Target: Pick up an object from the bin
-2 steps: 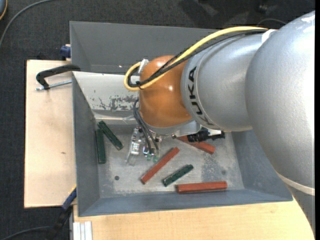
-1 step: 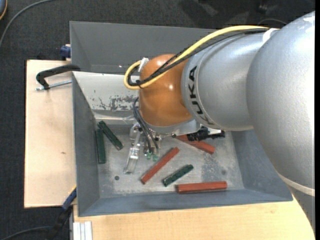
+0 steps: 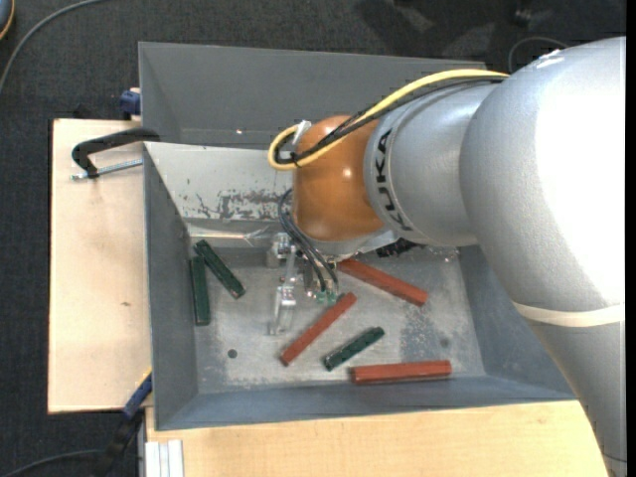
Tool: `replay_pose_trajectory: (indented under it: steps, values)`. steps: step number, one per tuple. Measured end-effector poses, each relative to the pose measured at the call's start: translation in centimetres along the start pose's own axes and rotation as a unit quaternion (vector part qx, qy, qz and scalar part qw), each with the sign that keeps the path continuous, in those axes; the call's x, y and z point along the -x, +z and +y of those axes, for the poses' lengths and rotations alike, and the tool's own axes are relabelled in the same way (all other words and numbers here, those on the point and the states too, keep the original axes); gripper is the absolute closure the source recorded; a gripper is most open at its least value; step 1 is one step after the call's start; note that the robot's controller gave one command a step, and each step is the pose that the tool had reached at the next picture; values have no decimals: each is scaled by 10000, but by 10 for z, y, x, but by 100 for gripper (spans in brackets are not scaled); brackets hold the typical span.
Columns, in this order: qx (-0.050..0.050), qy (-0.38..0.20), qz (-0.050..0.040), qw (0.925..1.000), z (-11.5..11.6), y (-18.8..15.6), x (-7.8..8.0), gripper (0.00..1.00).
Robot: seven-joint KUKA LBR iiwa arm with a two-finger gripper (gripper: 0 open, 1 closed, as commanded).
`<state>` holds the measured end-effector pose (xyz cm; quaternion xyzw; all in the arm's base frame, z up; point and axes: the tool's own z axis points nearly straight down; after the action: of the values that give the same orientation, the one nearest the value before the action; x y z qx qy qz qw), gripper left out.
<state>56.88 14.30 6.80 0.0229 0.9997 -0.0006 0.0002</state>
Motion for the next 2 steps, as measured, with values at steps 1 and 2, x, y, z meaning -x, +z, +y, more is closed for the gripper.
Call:
replay_pose_trajectory:
  steps: [1, 2]
  values:
    - [3, 541, -5, 9985, -49, -6, 4, 0]
    - [-4, 768, -11, 9970, -169, -3, -32, 0]
